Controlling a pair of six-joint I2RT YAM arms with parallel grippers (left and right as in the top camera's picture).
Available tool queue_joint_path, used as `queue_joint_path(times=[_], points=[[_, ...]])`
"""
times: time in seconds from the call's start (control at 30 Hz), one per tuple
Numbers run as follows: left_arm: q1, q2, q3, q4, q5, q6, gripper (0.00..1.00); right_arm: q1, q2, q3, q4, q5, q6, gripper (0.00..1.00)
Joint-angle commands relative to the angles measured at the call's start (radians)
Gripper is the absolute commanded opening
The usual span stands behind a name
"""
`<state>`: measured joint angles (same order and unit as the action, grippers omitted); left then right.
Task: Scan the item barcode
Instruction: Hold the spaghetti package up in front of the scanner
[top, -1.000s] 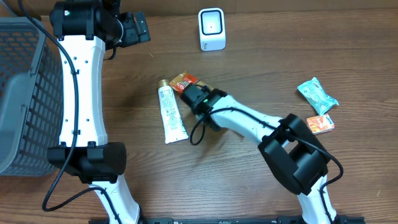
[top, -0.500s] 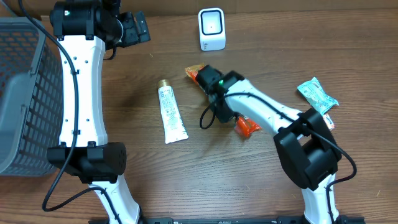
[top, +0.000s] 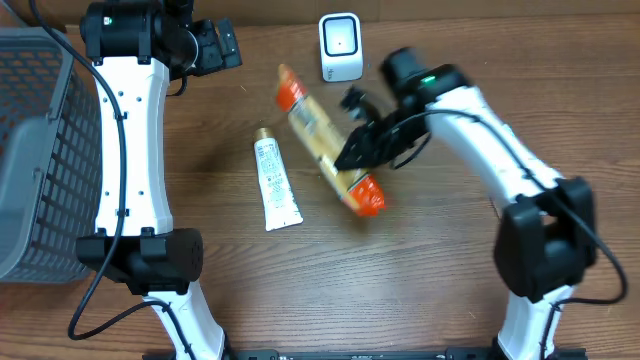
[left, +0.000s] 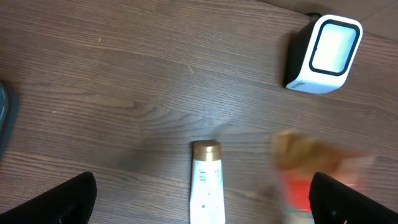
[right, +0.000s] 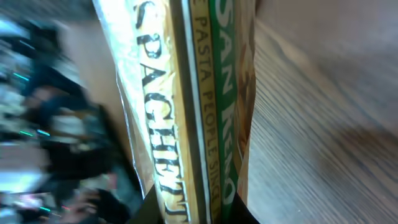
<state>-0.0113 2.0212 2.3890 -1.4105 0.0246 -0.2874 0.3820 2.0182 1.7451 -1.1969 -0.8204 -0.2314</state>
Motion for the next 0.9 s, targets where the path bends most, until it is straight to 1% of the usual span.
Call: queue_joint_path(times=[0.0, 0.13, 0.37, 0.53, 0.6, 0.67, 0.73, 0.87], points=[[-0.002, 0.002, 0.003, 0.0, -0.006, 0.011, 1.0, -0.065, -0.086, 0.057, 0.005, -0.336, -0.039, 0.04], [-0.002, 0.002, 0.003, 0.001, -0.006, 0.011, 1.0, -0.121, -0.086, 0.057, 0.007, -0.455, -0.04, 0.04], [-0.002, 0.002, 0.003, 0.0, -0.006, 0.011, 1.0, -0.176, -0.086, 0.057, 0.014, -0.594, -0.039, 0.04], [-0.002, 0.002, 0.003, 0.001, -0.006, 0.011, 1.0, -0.186, -0.087, 0.057, 0.014, -0.578, -0.034, 0.04], [-0.002, 0.002, 0.003, 0.0, -0.006, 0.011, 1.0, -0.186, -0.089, 0.057, 0.028, -0.502, 0.023, 0.04], [-0.002, 0.002, 0.003, 0.0, -0.006, 0.011, 1.0, -0.182, -0.092, 0.064, 0.06, -0.349, 0.153, 0.04], [-0.002, 0.002, 0.003, 0.0, -0.006, 0.011, 1.0, -0.167, -0.092, 0.095, 0.068, -0.13, 0.275, 0.04], [-0.002, 0.002, 0.003, 0.001, -0.006, 0.011, 1.0, -0.113, -0.092, 0.18, 0.069, 0.29, 0.41, 0.03]])
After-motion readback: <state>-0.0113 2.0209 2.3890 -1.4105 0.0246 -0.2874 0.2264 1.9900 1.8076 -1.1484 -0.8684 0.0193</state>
